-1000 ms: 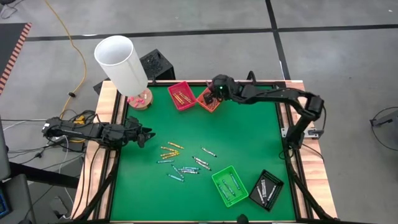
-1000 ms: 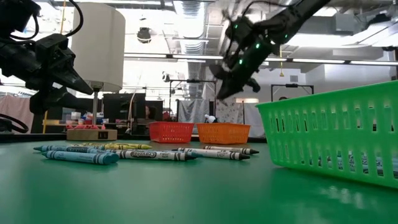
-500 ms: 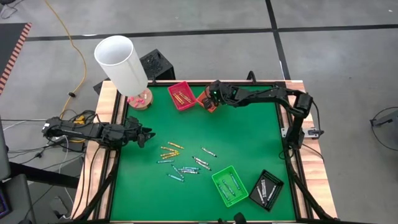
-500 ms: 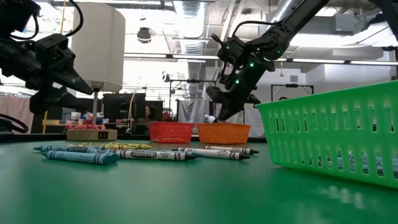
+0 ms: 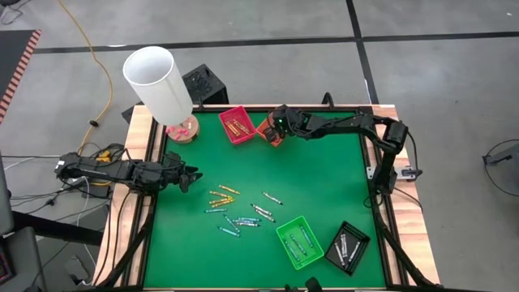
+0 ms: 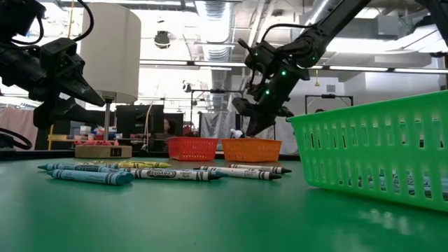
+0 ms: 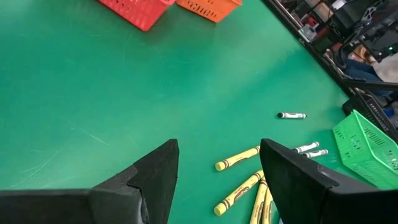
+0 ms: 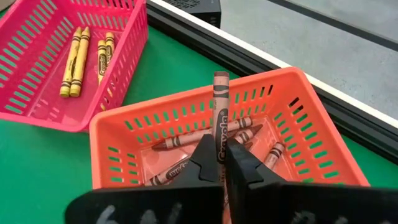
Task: Sort crayons
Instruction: Put the brown crayon into the orange bin, then put the light green crayon into the red bin
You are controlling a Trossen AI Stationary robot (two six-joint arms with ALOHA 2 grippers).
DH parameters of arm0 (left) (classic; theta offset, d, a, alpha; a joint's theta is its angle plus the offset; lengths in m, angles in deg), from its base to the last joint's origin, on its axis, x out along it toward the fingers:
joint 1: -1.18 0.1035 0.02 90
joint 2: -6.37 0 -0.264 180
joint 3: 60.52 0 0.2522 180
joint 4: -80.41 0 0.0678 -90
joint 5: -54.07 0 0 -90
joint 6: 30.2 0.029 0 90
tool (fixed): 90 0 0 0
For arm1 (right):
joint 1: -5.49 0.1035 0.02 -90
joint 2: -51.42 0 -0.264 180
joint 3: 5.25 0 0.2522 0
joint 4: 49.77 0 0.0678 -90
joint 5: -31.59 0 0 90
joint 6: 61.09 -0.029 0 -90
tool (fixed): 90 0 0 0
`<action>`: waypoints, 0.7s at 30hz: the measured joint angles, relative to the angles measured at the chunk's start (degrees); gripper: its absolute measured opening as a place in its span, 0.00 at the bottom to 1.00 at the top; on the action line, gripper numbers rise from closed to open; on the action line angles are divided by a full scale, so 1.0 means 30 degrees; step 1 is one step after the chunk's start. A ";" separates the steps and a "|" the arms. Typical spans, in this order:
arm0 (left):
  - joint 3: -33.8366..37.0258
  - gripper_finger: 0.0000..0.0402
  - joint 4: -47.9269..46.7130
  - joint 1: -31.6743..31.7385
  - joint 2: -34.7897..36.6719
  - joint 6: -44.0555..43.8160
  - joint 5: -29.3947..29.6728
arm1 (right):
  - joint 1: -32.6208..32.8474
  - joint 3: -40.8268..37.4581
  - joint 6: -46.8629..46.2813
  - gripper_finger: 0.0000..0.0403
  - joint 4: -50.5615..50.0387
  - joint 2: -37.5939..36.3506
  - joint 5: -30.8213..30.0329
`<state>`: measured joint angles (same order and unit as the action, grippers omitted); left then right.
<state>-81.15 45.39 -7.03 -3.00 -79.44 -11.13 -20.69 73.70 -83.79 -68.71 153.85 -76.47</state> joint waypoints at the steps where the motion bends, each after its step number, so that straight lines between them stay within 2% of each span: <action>1: 0.0000 0.54 0.0000 0.0000 -0.0005 -0.0001 0.0000 | -0.0026 0.0000 -0.0006 0.05 -0.0048 0.0000 -0.0003; 7: 0.0000 0.54 0.0000 0.0000 0.0001 -0.0015 0.0000 | -0.0042 0.0000 0.0015 0.12 -0.0112 0.0007 0.0000; 15: 0.0000 0.54 0.0000 0.0000 0.0001 -0.0015 0.0000 | -0.0035 0.0000 0.0612 0.14 0.0106 -0.0022 0.0095; 21: 0.0000 0.54 0.0000 0.0000 0.0001 0.0476 -0.0020 | 0.0641 0.0678 0.2475 0.14 0.0485 -0.0780 0.1925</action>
<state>-81.15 45.39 -7.03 -3.00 -78.01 -11.19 -18.77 75.73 -76.37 -67.26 151.51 -70.70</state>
